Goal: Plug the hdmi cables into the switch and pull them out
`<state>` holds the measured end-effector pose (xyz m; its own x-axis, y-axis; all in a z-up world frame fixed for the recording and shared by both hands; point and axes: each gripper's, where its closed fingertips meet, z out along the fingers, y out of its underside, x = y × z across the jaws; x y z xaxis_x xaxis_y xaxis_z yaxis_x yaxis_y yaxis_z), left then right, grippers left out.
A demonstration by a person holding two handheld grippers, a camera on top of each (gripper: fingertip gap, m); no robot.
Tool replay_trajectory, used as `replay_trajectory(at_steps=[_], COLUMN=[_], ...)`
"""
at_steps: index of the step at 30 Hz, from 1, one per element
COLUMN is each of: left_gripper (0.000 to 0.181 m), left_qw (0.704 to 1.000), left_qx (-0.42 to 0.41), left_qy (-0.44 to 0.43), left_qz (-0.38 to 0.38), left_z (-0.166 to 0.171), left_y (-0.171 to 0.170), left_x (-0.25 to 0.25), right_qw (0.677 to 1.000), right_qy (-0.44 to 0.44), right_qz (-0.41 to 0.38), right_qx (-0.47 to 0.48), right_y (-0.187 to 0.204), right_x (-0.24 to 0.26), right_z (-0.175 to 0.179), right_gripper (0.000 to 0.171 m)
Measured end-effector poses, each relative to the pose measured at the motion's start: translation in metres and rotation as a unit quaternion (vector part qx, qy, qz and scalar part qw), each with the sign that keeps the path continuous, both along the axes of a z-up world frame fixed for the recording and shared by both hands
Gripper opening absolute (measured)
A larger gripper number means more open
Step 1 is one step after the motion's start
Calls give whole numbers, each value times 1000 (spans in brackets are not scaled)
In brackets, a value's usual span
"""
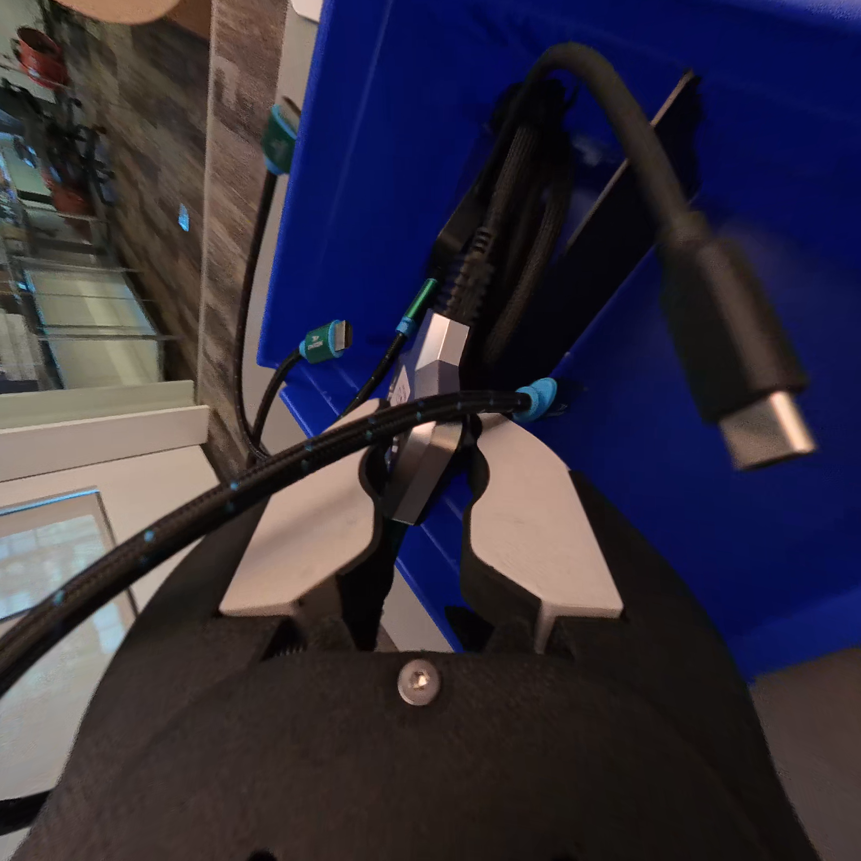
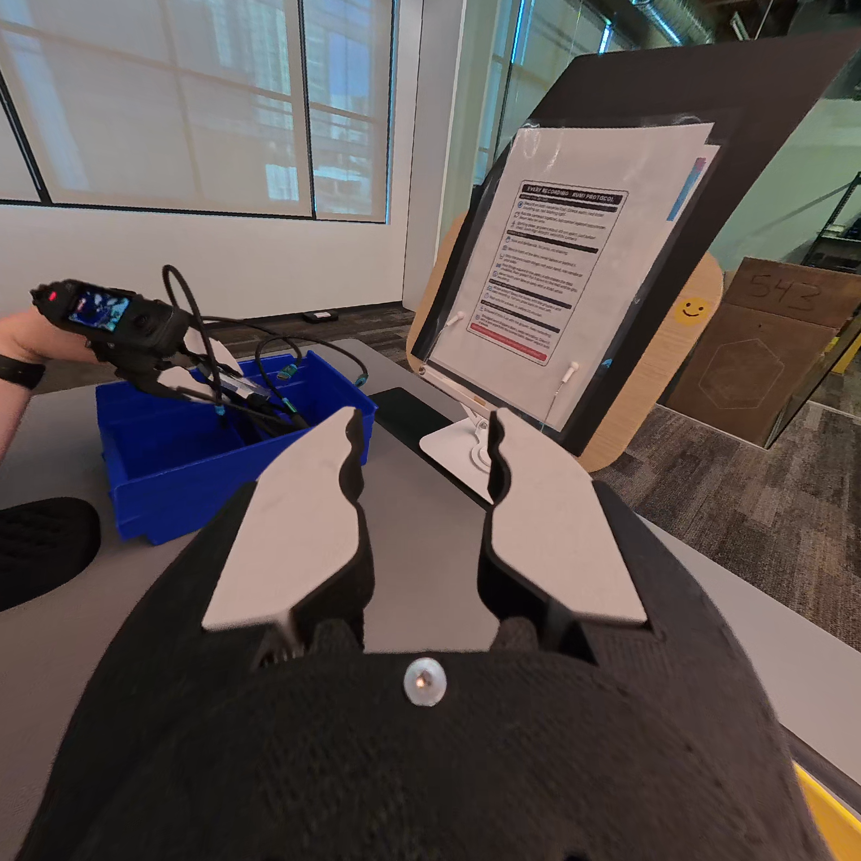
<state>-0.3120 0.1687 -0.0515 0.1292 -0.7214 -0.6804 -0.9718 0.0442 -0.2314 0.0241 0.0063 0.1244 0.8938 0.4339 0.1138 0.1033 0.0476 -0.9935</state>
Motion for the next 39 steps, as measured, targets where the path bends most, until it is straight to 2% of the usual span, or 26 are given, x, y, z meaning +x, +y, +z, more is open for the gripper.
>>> replay_trajectory(at_steps=[4, 12, 19, 23, 33, 37, 39], left_gripper=[27, 29, 32, 28, 29, 53, 43], left_qw=[1000, 999, 999, 999, 999, 998, 998], left_qx=[-24, -22, -9, -1, 4, -21, -24], left_qy=[-15, -7, -21, -35, -27, -14, -4], left_qz=[13, 25, 25, 18, 29, 62, 59], left_z=[9, 7, 20, 21, 11, -1, -9], left_y=[-7, -10, -15, -10, 1, 6, 9], left_x=[0, -6, -10, -6, -4, -11, -12], right_qw=[1000, 1000, 1000, 999, 999, 999, 999], right_qy=[-6, -8, -14, -17, -25, -22, -23], right_qz=[-1, -9, -8, -6, -6, -3, -3], right_qx=[-3, -16, -27, -33, -36, -38, -38], right_y=[0, 3, 5, 6, 6, 6, 5], right_x=[0, 3, 2, 0, -1, 0, -1], right_z=[-2, -7, -11, -14, -16, -17, -17], right_gripper=[52, 52, 52, 52, 49, 48, 48])
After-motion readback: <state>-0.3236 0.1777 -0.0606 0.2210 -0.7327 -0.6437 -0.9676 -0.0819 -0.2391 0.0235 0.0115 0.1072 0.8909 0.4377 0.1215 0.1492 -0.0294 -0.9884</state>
